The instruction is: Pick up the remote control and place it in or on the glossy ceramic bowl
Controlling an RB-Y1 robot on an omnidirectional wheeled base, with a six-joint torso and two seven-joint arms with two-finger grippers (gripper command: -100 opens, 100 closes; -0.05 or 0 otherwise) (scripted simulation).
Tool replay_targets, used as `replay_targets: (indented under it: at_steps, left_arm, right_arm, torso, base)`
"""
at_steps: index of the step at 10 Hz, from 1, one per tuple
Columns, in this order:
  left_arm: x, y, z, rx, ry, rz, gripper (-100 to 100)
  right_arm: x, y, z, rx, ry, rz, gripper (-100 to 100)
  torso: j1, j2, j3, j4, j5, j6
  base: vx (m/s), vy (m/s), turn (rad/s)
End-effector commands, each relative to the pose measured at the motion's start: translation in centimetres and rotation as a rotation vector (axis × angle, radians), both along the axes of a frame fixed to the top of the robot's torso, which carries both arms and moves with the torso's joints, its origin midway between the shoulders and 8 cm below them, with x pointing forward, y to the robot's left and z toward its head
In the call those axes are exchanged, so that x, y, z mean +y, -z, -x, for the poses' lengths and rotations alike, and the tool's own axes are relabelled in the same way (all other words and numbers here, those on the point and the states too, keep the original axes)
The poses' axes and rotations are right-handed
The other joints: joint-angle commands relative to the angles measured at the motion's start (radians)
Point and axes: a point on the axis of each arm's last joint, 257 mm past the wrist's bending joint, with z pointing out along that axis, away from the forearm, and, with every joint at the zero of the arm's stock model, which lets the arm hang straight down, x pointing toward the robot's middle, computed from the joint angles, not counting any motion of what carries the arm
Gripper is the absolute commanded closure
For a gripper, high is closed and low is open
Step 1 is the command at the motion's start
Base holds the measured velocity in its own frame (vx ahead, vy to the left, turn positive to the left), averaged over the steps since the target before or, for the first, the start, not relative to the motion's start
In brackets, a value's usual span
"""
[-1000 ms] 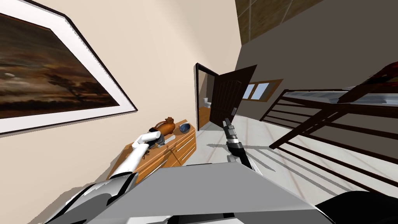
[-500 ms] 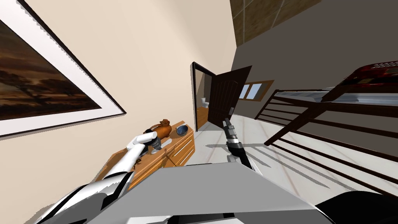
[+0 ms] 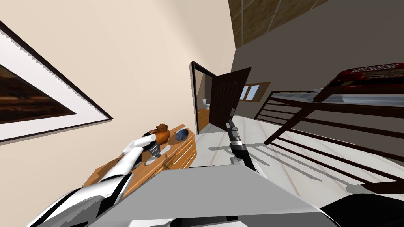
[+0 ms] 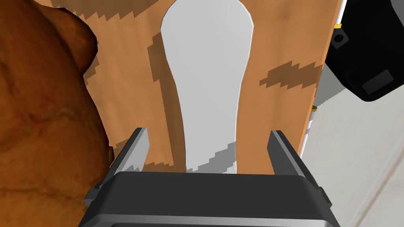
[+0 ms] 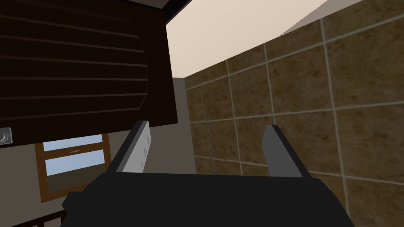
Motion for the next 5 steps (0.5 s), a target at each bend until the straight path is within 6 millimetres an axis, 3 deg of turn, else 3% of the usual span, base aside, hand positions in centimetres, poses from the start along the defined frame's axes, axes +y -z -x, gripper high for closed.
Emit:
replay_targets:
  at_steps: [1,3,4,5]
  left_arm:
    - [-0.1,0.5,1.7,0.04,-0.02,0.026,-100]
    - [-0.3,0.7,1.9,0.043,-0.021,0.028,-100]
    - [-0.3,0.7,2.0,0.046,-0.022,0.031,0]
    - [-0.8,2.0,2.2,0.045,-0.02,0.031,-100]
  right_arm:
    - [0.0,0.0,0.0,0.0,0.0,0.0,0]
    - [0.0,0.0,0.0,0.0,0.0,0.0,0]
    - [0.0,0.0,0.0,0.0,0.0,0.0,0]
    - [0.0,0.0,0.0,0.0,0.0,0.0,0]
  torso:
    - [0.0,0.0,0.0,0.0,0.0,0.0]
    - [0.001,0.001,0.001,0.0,0.0,0.0]
    - [0.0,0.003,0.001,0.0,0.0,0.0]
    - [-0.001,0.004,0.002,0.001,0.0,0.0]
  base:
    - [0.069,0.027,-0.075]
    - [0.042,0.018,-0.02]
    - [0.0,0.0,0.0]
    - [0.019,0.017,0.013]
